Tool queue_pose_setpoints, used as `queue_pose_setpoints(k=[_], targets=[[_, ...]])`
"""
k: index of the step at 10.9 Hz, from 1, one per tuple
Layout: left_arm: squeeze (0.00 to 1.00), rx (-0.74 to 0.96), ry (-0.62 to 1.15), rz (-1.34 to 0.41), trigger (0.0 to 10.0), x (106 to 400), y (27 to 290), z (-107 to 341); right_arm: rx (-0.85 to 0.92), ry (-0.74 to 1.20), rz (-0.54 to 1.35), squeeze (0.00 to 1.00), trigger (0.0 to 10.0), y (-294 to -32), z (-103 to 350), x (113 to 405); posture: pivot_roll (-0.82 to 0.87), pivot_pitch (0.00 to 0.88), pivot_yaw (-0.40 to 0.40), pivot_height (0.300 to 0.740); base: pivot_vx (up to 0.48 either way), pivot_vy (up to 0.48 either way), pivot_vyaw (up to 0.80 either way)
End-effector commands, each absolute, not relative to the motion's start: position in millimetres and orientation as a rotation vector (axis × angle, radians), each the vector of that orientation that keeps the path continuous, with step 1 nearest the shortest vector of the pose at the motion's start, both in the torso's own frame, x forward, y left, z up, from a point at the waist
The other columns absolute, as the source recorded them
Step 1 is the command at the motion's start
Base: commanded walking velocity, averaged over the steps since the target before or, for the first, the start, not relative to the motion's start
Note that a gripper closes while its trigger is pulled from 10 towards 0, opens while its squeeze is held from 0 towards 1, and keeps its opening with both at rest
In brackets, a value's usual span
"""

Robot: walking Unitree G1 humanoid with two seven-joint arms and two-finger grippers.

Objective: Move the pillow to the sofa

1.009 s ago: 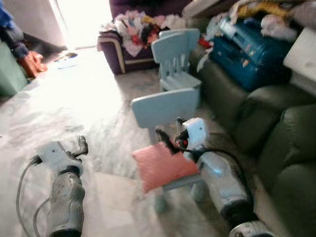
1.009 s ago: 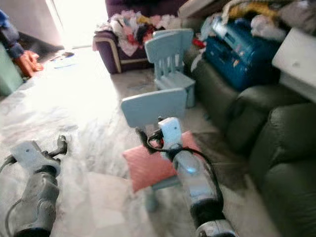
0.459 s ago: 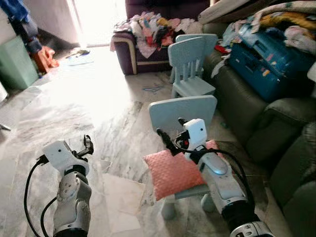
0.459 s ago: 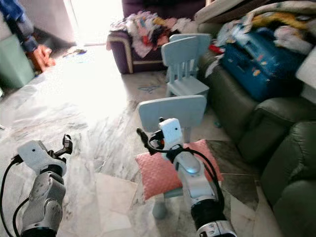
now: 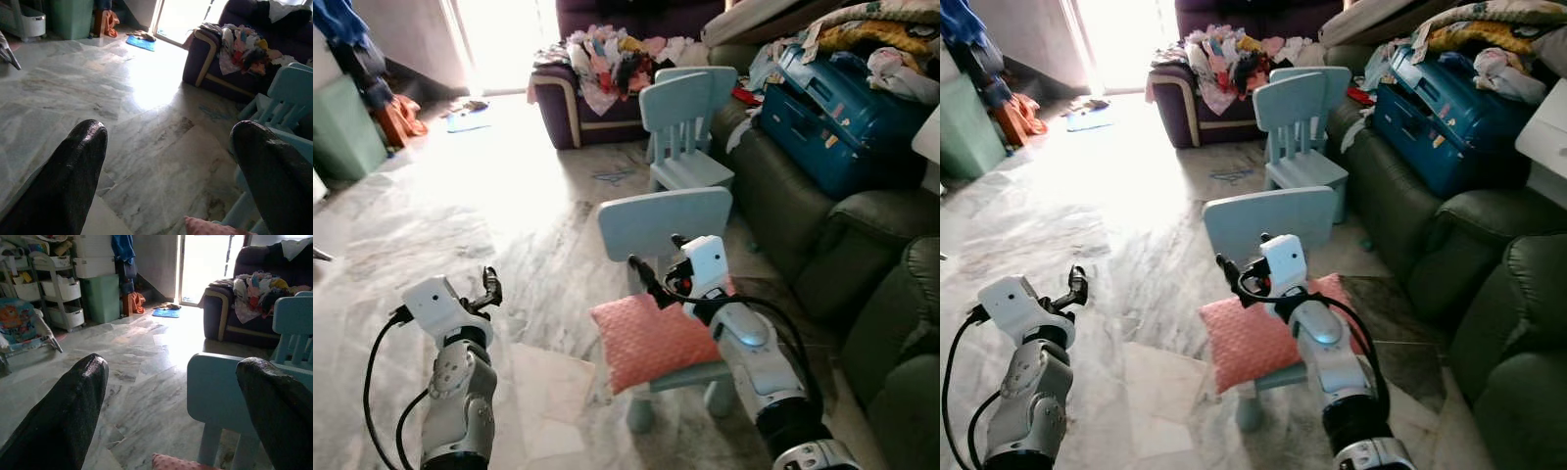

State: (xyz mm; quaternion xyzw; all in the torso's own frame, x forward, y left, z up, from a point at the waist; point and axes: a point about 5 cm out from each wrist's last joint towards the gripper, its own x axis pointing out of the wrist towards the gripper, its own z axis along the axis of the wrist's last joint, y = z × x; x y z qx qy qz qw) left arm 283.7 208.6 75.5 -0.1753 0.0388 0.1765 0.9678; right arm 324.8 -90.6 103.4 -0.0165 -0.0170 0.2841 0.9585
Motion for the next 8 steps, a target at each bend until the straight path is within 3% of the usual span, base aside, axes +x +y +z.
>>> queue_pose_setpoints(k=[1, 8], targets=[[0.0, -0.348, 0.054, 0.339, 10.0, 286.1, 206.4, 81.2, -0.044, -0.04, 0.573, 0.0, 10.0, -92.2, 105.4, 326.1, -0.2, 0.0, 0.056, 0.74, 0.0, -0.465, 0.0], [0.0, -0.349, 0.057, 0.339, 10.0, 286.4, 205.3, 79.6, -0.054, -0.042, 0.576, 0.0, 10.0, -94.4, 106.8, 328.0, -0.2, 0.0, 0.046, 0.74, 0.0, -0.438, 0.0]])
